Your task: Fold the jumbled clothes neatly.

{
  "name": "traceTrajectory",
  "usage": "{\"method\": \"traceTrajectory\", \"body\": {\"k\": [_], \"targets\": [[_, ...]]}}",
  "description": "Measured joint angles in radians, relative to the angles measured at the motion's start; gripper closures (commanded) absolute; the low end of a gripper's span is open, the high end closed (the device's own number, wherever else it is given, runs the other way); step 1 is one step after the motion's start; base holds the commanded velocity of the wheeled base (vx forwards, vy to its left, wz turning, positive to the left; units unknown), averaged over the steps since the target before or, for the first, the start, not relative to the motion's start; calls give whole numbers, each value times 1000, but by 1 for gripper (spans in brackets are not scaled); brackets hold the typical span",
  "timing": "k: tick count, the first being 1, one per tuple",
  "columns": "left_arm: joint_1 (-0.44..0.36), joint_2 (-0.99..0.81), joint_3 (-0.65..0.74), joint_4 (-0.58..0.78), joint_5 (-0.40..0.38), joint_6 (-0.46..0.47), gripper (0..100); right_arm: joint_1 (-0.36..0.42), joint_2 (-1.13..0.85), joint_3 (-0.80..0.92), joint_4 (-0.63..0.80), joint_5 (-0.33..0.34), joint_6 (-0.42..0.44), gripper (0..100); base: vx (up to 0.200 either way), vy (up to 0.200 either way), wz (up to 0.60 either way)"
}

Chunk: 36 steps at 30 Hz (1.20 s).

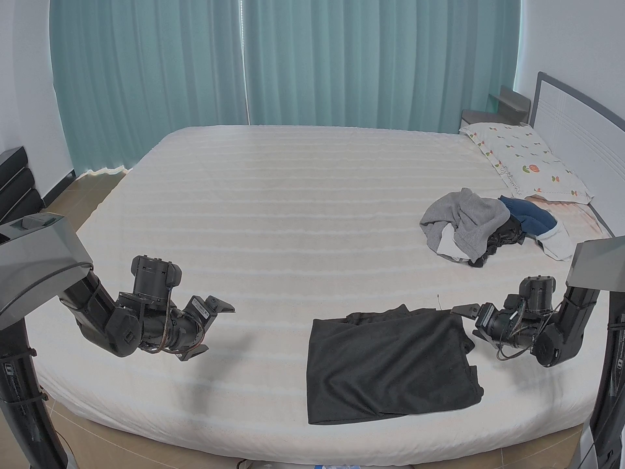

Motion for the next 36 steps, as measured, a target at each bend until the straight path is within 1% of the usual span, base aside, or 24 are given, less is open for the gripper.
{"method": "traceTrajectory", "body": {"k": [3, 6, 14, 20, 21, 25, 30, 36], "targets": [[0, 1, -1, 0, 1, -2, 0, -16, -19, 64, -1, 74, -80, 0, -200, 0, 0], [0, 2, -1, 0, 1, 0, 0, -24, -27, 102, -2, 105, -130, 0, -133, 0, 0], [-3, 2, 6, -2, 2, 4, 0, -27, -28, 153, 8, 111, -193, 0, 0, 0, 0], [-5, 3, 7, -3, 2, 4, 0, -20, -17, 165, 8, 111, -201, 0, 0, 0, 0], [-5, 4, 7, -3, 2, 5, 0, -17, -14, 167, 7, 109, -203, 100, 0, 0, 0], [-7, 4, 7, -3, 2, 5, 0, 1, -2, 172, -1, 96, -214, 100, 0, 0, 0], [-7, 4, 7, -3, 2, 5, 0, 1, 2, 179, 10, 94, -233, 100, 0, 0, 0], [-7, 4, 7, -3, 2, 5, 0, -9, 0, 191, 38, 93, -285, 100, 0, 0, 0]]}}
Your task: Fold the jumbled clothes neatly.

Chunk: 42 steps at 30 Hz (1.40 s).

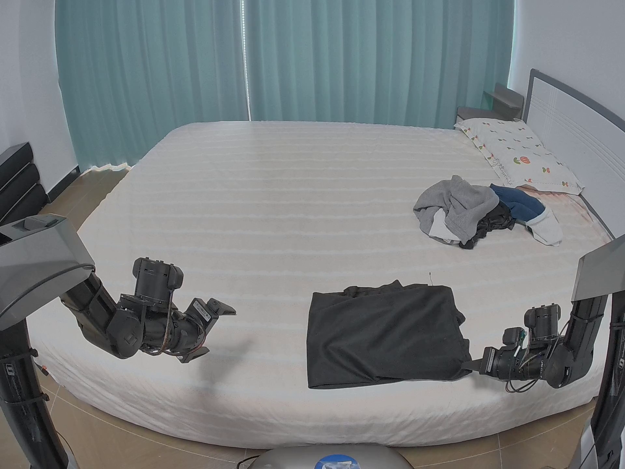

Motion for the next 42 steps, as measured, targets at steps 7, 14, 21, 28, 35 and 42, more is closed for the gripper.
{"method": "traceTrajectory", "body": {"k": [7, 14, 21, 28, 35, 42], "targets": [[0, 0, 0, 0, 0, 0, 0, -28, -23, 15, 45, -1, -96, 100, 0, 0, 0], [0, 0, 0, 0, 0, 1, 0, -42, -40, 17, 82, -31, -140, 100, 0, 0, 0], [0, 0, -1, 0, 0, 1, 0, -41, -31, 5, 73, -100, -146, 0, 0, 0, 0], [0, 0, -3, 1, 1, 0, 0, -37, -45, -1, 38, -70, -107, 0, 57, 0, 0], [0, 0, -4, 1, 0, 0, 0, -38, -49, -54, -43, -68, 141, 0, 200, 0, 0], [0, 0, -6, 1, 0, 0, 0, -23, 15, -212, -78, -140, 272, 0, 0, 0, 0]]}}
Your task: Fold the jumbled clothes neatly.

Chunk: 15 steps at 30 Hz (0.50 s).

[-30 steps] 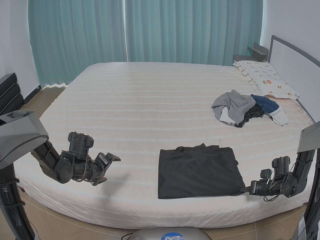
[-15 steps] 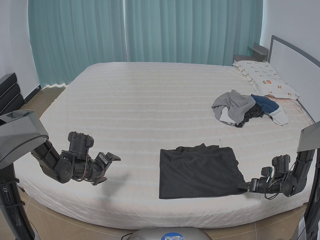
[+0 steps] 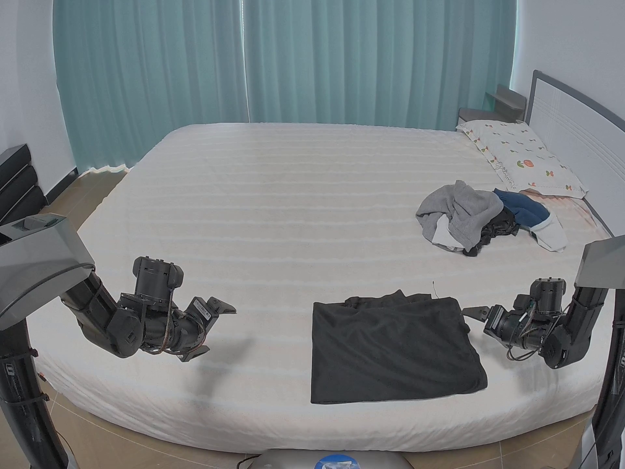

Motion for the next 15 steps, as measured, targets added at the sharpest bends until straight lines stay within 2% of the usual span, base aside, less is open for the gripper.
{"method": "traceTrajectory", "body": {"k": [6, 15], "targets": [[0, 0, -2, 0, 0, 0, 0, 33, 70, -125, 1, -28, 89, 0, 0, 0, 0], [-1, 0, -2, 0, 0, 0, 0, 69, 130, -190, 0, -34, 104, 0, 0, 0, 0]]}}
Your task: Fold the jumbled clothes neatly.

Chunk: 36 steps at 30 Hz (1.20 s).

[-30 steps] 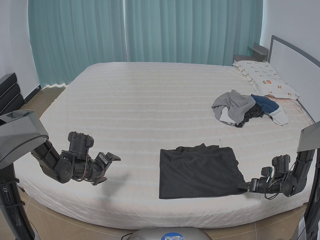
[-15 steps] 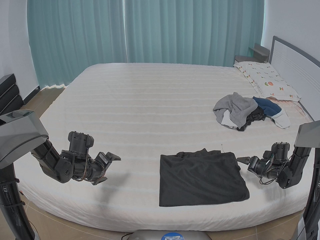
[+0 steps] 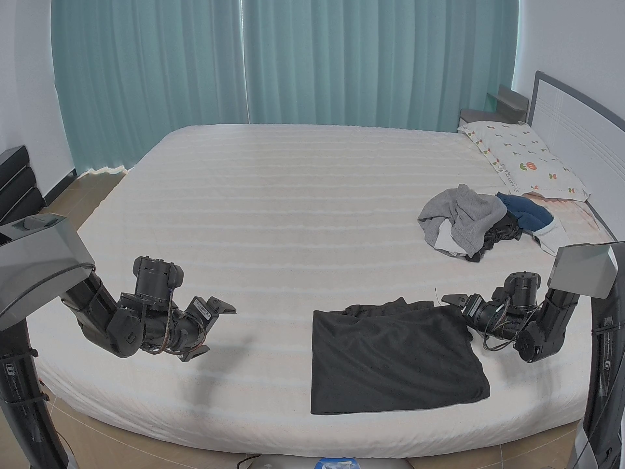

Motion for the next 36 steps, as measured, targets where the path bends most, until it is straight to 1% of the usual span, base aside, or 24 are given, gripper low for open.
{"method": "traceTrajectory", "body": {"k": [2, 3, 6, 9, 13, 16, 22, 33, 36], "targets": [[0, 0, 0, 0, 0, 0, 0, 2, 9, -12, -1, -1, 3, 0, 0, 0, 0], [0, 0, 0, 0, 0, 0, 0, 3, 13, -16, -1, -2, 5, 100, 0, 0, 0], [0, 1, 0, 0, 0, 0, 0, 3, 20, -24, -3, -9, 18, 100, 0, 0, 0], [-1, 1, 0, 0, 0, 0, 0, 3, 26, -31, -5, -36, 30, 100, 0, 0, 0], [-1, 1, 0, 0, 1, 0, 0, 1, 30, -43, -4, -50, 34, 100, 0, 0, 0], [-1, 2, 0, -1, 1, 0, 0, -8, 32, -50, -5, -53, 43, 100, 0, 0, 0], [0, 3, 0, -1, 0, 0, 0, -31, 32, -63, -11, -56, 90, 100, 0, 0, 0], [-1, 4, 2, -1, 0, 0, 0, -43, 31, -60, -12, -60, 95, 100, 0, 0, 0], [-1, 4, 2, -1, 0, 0, 0, -43, 31, -58, -15, -76, 95, 100, 0, 0, 0]]}}
